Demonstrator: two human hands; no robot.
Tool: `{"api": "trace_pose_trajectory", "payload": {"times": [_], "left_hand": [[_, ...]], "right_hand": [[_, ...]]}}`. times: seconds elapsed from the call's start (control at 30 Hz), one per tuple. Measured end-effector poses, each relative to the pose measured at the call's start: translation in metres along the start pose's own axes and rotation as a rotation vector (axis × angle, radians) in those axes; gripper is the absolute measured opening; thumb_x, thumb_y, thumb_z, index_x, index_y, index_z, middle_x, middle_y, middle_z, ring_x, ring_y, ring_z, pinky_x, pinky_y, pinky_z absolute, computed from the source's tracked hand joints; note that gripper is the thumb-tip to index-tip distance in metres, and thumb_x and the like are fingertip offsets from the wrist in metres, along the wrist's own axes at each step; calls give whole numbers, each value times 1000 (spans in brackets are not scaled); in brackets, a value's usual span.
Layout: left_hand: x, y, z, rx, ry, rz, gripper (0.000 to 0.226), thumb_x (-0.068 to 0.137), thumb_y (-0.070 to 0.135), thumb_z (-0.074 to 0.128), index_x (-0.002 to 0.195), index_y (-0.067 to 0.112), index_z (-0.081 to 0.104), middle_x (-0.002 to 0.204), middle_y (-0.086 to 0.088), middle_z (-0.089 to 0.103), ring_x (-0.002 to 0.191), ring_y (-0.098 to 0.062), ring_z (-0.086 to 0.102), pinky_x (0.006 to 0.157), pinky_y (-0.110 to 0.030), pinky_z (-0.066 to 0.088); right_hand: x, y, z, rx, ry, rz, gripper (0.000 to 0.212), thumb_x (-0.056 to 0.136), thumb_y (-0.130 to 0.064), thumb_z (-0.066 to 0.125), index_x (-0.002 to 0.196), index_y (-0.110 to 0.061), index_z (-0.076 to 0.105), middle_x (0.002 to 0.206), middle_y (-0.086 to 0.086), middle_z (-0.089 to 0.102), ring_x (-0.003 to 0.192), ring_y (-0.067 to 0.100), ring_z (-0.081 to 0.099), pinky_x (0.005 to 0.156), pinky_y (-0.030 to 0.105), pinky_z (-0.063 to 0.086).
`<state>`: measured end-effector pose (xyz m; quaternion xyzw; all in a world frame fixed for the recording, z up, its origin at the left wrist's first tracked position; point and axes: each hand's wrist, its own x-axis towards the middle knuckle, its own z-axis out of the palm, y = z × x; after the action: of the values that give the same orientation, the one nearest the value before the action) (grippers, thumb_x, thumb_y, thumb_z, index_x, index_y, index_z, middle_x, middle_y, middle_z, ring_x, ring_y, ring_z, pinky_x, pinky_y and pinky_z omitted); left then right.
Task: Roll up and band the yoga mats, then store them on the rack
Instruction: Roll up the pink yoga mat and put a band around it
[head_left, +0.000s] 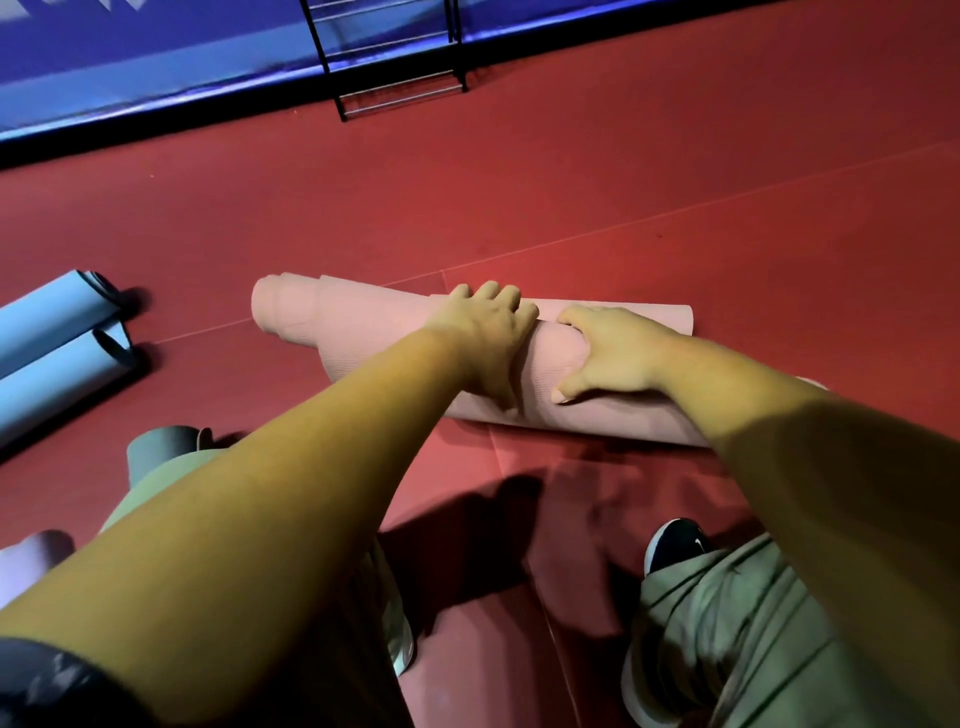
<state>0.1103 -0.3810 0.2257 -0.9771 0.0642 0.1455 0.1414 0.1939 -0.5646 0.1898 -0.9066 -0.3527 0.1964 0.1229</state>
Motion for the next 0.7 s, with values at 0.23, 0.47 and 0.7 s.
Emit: {"api": "trace_pose_trajectory", "payload": {"times": [0.23, 0.47, 0.7], "left_hand": [[5, -6, 4, -138, -57, -60, 101, 33, 83, 77, 118, 33, 54, 116, 6, 58, 113, -26, 58, 98, -50, 55], [11, -15, 4, -331, -170, -115, 91, 25, 79, 79, 103, 36, 61, 96, 14, 67, 91, -22, 67, 85, -42, 61], [6, -9, 2, -213, -113, -49, 98, 50, 81, 82, 130, 30, 55, 128, -1, 62, 120, -30, 57, 104, -46, 52]], "right_hand": [[0, -3, 3, 37, -98, 16, 97, 65, -64, 90, 144, -28, 49, 139, -4, 60, 118, 22, 58, 100, 41, 50], [-3, -6, 11, -118, -73, 21, 129, 48, -74, 89, 153, -28, 31, 151, 2, 43, 137, 32, 47, 110, 47, 45], [3, -5, 9, -55, -18, -4, 113, 52, -64, 93, 144, -23, 43, 134, 1, 54, 121, 30, 58, 100, 48, 51]]}}
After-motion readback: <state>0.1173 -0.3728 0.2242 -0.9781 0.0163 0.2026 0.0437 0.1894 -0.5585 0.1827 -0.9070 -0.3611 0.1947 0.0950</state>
